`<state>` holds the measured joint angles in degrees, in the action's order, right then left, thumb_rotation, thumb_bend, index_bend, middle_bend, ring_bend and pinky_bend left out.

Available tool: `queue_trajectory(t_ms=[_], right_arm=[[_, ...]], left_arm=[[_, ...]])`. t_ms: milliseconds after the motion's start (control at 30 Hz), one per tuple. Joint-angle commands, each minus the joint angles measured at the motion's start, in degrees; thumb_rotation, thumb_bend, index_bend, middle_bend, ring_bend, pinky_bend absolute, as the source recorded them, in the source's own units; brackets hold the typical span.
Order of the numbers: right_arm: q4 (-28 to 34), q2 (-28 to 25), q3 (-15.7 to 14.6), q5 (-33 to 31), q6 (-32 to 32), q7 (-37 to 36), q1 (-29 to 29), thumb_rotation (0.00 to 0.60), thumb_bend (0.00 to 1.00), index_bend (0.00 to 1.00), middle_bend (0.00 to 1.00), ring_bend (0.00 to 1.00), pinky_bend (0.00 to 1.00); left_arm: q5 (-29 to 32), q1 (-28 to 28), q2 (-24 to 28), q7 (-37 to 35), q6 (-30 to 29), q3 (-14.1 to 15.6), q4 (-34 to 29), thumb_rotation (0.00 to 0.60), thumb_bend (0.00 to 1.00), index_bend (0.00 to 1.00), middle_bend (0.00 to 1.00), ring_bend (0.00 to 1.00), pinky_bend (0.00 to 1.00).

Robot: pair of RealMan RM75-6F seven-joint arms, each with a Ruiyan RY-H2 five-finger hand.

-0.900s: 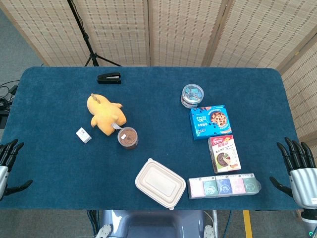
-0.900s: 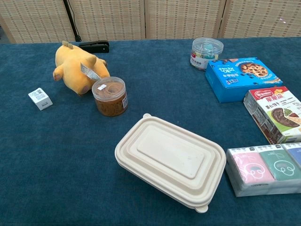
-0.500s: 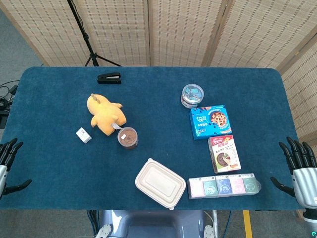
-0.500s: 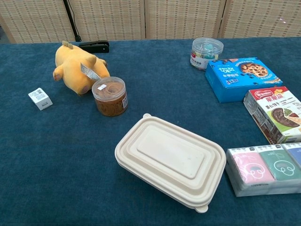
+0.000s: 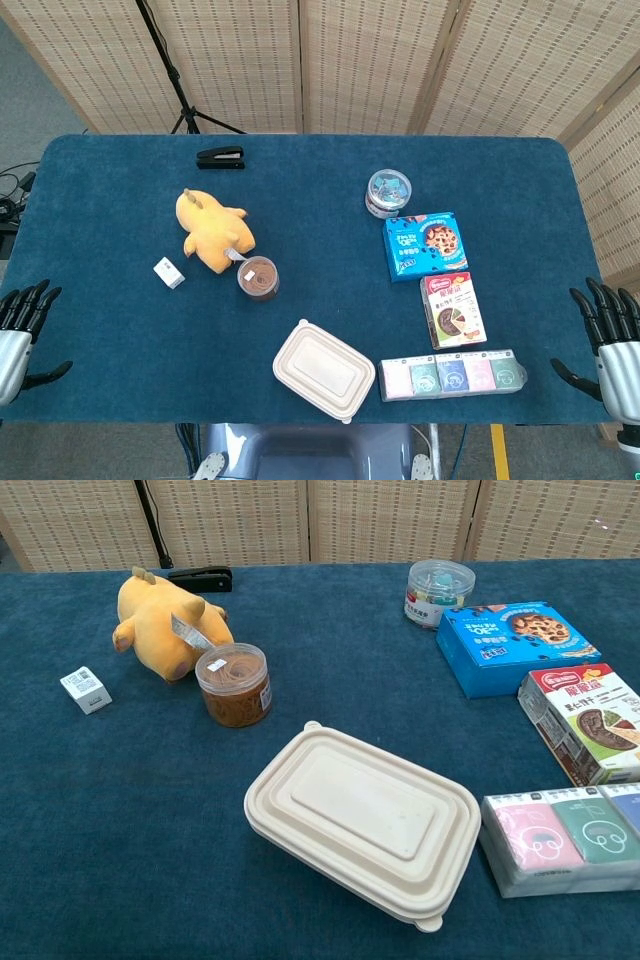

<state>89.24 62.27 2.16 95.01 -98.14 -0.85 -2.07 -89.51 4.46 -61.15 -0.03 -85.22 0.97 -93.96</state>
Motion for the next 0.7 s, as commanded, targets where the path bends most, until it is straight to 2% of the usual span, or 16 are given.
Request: queue_trajectory(t_ms=[33,100,200,300,433,533,700], right_arm=[[0.0,-0.09,0.12,-0.06,0.06,-0.34,0.11,0.6,0.0,0.0,0.0,0.0,0.0],[-0.05,-0.04,0.19,-0.2,0.27,-0.43,0.15,0.6,0.0,0.0,0.0,0.0,0.0],[0.03,0.03,0.31,-0.62,1.03,-0.41,0.04,0.6,0.0,0.0,0.0,0.0,0.0],[0.2,0.09,0.59,-1.35,1.98,-0.12,-0.19,0.6,0.0,0.0,0.0,0.0,0.0],[0.14,0.4,1.35,-3.01,3.5,0.49,-0.67,0.6,0.0,0.0,0.0,0.0,0.0],[-0.23,0.75,1.96,-4.6,5.03,0.69,-1.15,0.6,0.0,0.0,0.0,0.0,0.0],[-0.7,1.4,2.7,-6.67,7.48,1.58,-2.04,0.6,0.0,0.0,0.0,0.0,0.0]], left_arm=[[-0.7,1.81,-2.49,-5.7,0.93,-1.31,2.83,0.254,0.0,0.0,0.0,0.0,0.0],[-0.91,2.8,-4.09,-7.26,1.16,-2.17,4.86,0.145,0.0,0.0,0.0,0.0,0.0],[-0.02,4.95,-5.0,-6.19,3.85,-3.29,5.38,0.09,0.0,0.0,0.0,0.0,0.0],[1.2,7.3,-5.49,-4.27,6.69,-4.67,4.85,0.087,0.0,0.0,0.0,0.0,0.0],[1.16,12.84,-8.96,-3.97,11.12,-7.46,9.0,0.083,0.0,0.0,0.0,0.0,0.0],[-1.4,18.39,-13.71,-8.93,13.72,-9.16,17.24,0.069,0.0,0.0,0.0,0.0,0.0],[-2.48,25.34,-19.76,-15.23,18.88,-10.01,29.09,0.052,0.0,0.0,0.0,0.0,0.0]])
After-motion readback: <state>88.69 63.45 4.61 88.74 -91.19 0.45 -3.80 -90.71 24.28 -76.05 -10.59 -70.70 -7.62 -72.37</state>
